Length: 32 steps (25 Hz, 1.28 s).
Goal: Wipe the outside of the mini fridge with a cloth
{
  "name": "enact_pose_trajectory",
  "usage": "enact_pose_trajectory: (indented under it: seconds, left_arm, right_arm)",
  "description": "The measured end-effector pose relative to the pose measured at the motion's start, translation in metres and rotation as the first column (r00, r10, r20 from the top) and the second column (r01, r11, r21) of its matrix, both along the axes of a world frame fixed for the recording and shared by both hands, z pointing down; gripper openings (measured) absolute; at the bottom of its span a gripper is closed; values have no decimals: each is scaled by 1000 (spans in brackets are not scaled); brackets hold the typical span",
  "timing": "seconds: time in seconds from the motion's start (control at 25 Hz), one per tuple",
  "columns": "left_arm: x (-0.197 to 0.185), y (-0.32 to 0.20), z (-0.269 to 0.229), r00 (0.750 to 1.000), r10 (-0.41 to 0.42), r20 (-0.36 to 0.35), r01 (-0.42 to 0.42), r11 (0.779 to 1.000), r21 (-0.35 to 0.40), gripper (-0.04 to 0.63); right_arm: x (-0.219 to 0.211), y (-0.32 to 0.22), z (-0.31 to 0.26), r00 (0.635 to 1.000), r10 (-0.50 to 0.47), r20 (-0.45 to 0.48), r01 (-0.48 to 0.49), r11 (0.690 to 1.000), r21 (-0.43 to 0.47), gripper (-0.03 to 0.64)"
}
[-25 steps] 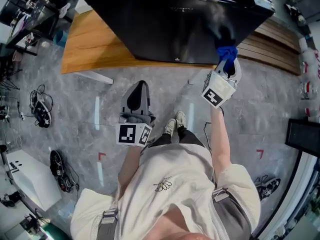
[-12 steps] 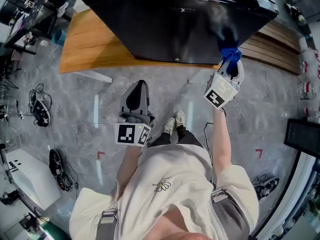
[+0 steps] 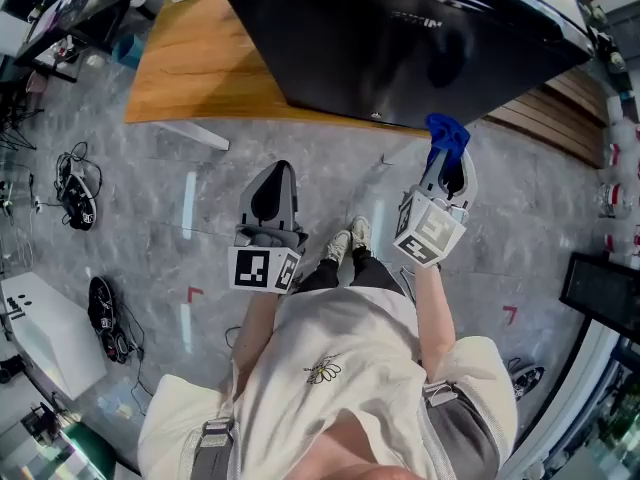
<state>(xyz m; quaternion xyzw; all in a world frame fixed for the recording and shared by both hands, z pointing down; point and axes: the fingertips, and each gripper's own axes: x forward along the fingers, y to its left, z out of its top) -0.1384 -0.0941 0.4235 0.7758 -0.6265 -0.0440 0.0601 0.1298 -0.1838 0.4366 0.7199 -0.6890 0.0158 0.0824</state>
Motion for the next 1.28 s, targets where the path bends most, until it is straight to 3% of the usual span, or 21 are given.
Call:
enact_pose_trajectory:
  seconds: [0.12, 0.32, 0.52, 0.64, 0.92, 1.28]
  left_arm:
    - [-15, 9, 6, 1000, -21, -3, 21, 1000, -11, 5]
    - [-38, 26, 22, 997, -75, -6, 75, 996, -49, 5]
    - [-58, 48, 38, 987, -158, -7, 157, 983, -94, 5]
    - [-73, 60, 43, 978, -208, -2, 207, 972, -112, 5]
    - [-94, 78, 48, 956, -294, -6, 291, 949, -119, 5]
    - [-73, 64, 46, 972, -236, 2, 234, 966, -110, 5]
  right_arm:
    - [-60, 2, 12, 990, -133, 53, 134, 991, -17, 61]
    - [-175, -15, 21, 938, -331, 107, 332, 943, 3, 61]
    - [-269, -35, 39, 891, -447, 83, 448, 894, 3, 61]
    - [-302, -51, 53, 885, -464, 40, 465, 885, -19, 61]
    - [-310, -63, 55, 895, -445, 26, 446, 895, -27, 61]
    - [-245, -57, 50, 926, -377, 16, 377, 926, -10, 61]
